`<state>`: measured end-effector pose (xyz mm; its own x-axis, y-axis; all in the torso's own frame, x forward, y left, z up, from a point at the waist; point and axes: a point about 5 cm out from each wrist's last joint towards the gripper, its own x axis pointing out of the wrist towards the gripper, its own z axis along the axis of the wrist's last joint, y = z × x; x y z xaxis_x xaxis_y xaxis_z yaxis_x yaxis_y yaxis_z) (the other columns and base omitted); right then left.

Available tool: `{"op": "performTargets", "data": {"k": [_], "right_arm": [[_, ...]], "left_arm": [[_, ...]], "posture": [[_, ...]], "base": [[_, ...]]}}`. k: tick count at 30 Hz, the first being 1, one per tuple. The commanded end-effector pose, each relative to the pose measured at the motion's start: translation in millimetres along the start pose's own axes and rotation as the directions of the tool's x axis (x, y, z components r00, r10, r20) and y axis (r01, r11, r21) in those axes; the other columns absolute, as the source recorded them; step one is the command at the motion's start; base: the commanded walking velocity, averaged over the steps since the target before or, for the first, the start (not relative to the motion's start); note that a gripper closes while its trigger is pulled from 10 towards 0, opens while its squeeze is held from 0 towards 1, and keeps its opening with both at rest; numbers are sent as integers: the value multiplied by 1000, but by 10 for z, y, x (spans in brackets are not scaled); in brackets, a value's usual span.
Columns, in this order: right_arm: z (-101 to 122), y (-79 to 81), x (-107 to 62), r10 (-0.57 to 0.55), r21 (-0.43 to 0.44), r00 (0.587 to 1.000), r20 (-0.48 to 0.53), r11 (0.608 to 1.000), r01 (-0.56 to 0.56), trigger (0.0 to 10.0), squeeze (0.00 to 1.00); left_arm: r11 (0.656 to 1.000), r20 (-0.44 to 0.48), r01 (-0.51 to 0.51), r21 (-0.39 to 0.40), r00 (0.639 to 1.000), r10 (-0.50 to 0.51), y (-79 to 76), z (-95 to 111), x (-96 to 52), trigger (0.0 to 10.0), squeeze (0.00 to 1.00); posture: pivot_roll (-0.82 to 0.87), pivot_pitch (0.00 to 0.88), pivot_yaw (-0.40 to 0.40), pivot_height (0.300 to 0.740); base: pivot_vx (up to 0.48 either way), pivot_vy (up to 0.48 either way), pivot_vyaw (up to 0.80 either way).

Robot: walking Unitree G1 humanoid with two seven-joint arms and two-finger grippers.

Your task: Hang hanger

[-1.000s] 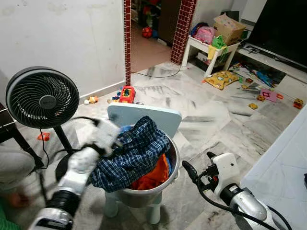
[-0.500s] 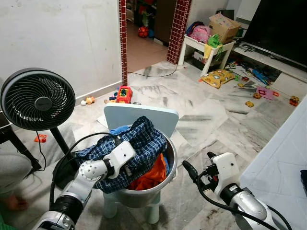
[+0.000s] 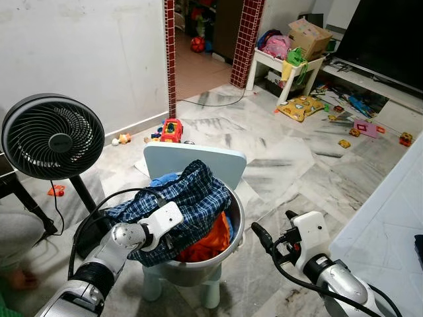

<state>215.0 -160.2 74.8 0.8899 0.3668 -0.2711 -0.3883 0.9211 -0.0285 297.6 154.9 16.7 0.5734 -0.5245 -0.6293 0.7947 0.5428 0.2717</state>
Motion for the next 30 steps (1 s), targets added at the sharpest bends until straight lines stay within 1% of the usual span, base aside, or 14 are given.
{"op": "performTargets", "data": {"k": [1, 6, 9, 19, 20, 24, 25, 26, 30], "right_arm": [[25, -46, -25, -13, -10, 1000, 8, 1000, 13, 10000, 0], [24, -56, -38, -22, -10, 1000, 9, 1000, 22, 10000, 0], [26, -58, -41, -25, -8, 1000, 10, 1000, 25, 10000, 0], [14, -42, -61, -11, 1, 1000, 8, 1000, 11, 10000, 0], [26, -35, -70, 5, 5, 1000, 12, 1000, -5, 10000, 0], [28, -27, -78, 19, 9, 1000, 12, 1000, -19, 10000, 0], [32, 8, -111, 66, 6, 998, 13, 998, -67, 10000, 0], [31, 25, -129, 87, 7, 996, 11, 996, -87, 10000, 0], [8, 41, -161, 111, 7, 994, -3, 994, -111, 10000, 0]], "left_arm": [[1000, 2, -14, 26, 1000, 14, 56, 63, 14, 0, 0], [999, 4, -50, 19, 999, 50, 110, 112, 38, 0, 0], [998, 9, -60, 10, 998, 60, 117, 123, 46, 0, 0], [999, 25, -47, -25, 999, 48, 61, 120, 80, 0, 0], [998, 29, -48, -38, 998, 49, 54, 121, 85, 0, 0], [998, 31, -47, -41, 998, 49, 51, 122, 87, 0, 0], [998, 35, -47, -47, 998, 48, 44, 128, 93, 0, 0], [998, 38, -47, -51, 998, 49, 42, 132, 96, 0, 0], [996, 48, -45, -72, 998, 48, 39, 148, 106, 0, 0]], "posture": [[70, 0, -63, 740], [61, 0, -59, 740], [60, 0, -59, 740], [56, 0, -62, 740], [54, 0, -62, 740], [53, 0, -62, 740], [52, 0, -63, 740], [52, 0, -63, 740], [46, 0, -64, 740]], "base": [[0, 0, 0], [0, 0, 0], [0, 0, 0], [0, 0, 0], [0, 0, 0], [0, 0, 0], [0, 0, 0], [0, 0, 0], [0, 0, 0]]}}
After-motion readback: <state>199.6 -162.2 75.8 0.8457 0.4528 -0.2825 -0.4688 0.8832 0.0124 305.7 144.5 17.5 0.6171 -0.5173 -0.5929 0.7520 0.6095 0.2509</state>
